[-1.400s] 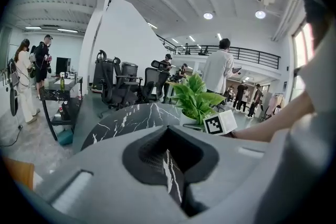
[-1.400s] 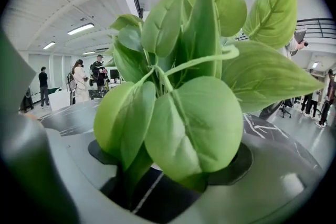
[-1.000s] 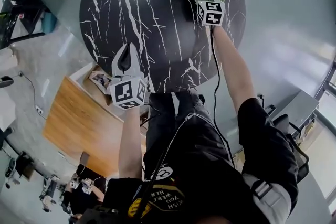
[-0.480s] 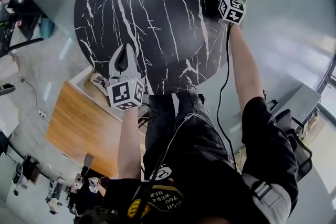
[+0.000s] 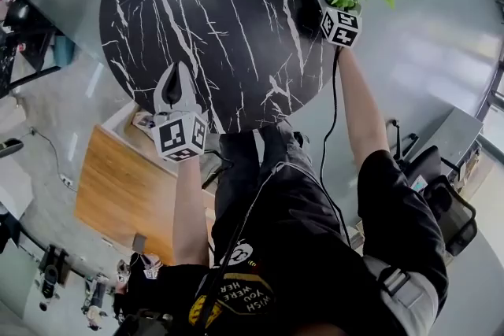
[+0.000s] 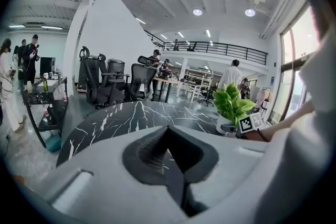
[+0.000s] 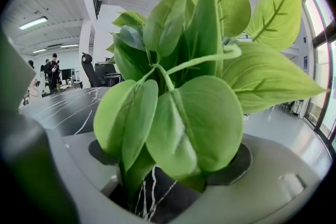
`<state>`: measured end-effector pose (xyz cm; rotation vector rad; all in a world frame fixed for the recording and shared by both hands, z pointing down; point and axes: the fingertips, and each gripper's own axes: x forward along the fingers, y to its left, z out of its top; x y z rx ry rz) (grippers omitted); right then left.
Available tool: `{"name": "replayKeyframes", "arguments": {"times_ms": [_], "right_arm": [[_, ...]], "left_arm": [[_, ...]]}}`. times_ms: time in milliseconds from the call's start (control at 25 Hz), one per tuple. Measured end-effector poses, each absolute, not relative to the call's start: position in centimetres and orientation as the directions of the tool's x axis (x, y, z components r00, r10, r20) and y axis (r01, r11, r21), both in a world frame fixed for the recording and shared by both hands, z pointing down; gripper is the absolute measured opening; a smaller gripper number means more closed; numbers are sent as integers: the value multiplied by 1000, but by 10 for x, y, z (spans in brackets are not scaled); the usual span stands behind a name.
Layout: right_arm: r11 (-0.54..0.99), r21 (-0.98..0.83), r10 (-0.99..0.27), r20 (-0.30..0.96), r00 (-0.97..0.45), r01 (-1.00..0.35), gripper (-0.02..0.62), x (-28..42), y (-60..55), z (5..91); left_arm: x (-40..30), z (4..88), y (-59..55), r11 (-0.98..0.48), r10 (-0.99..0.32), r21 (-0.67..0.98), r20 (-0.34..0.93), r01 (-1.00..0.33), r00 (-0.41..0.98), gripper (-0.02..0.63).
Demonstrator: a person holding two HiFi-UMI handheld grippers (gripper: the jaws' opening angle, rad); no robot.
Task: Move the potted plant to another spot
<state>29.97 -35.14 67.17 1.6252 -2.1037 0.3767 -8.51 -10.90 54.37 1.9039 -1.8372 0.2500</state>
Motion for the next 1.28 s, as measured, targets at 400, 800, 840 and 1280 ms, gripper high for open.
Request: {"name": "replayKeyframes", "arguments": {"times_ms": [400, 800, 840, 1280], "right_arm": [[278, 77, -838, 507, -202, -958, 417, 313, -306, 675], [359, 61, -827, 483, -287, -931, 407, 267, -307, 675], [381, 60, -821, 481, -308, -923, 405, 256, -307, 675], [641, 48, -697, 454, -555, -766, 394, 99, -294, 673]], "left_arm": [[-58, 542, -101, -38, -887, 213, 443, -976, 131, 5], [-67, 548, -83, 5, -887, 218, 451, -976, 96, 5], [-70, 548, -80, 14, -888, 218, 451, -976, 88, 5], [-125, 545, -45, 173, -894, 227, 445, -958, -56, 5]]}}
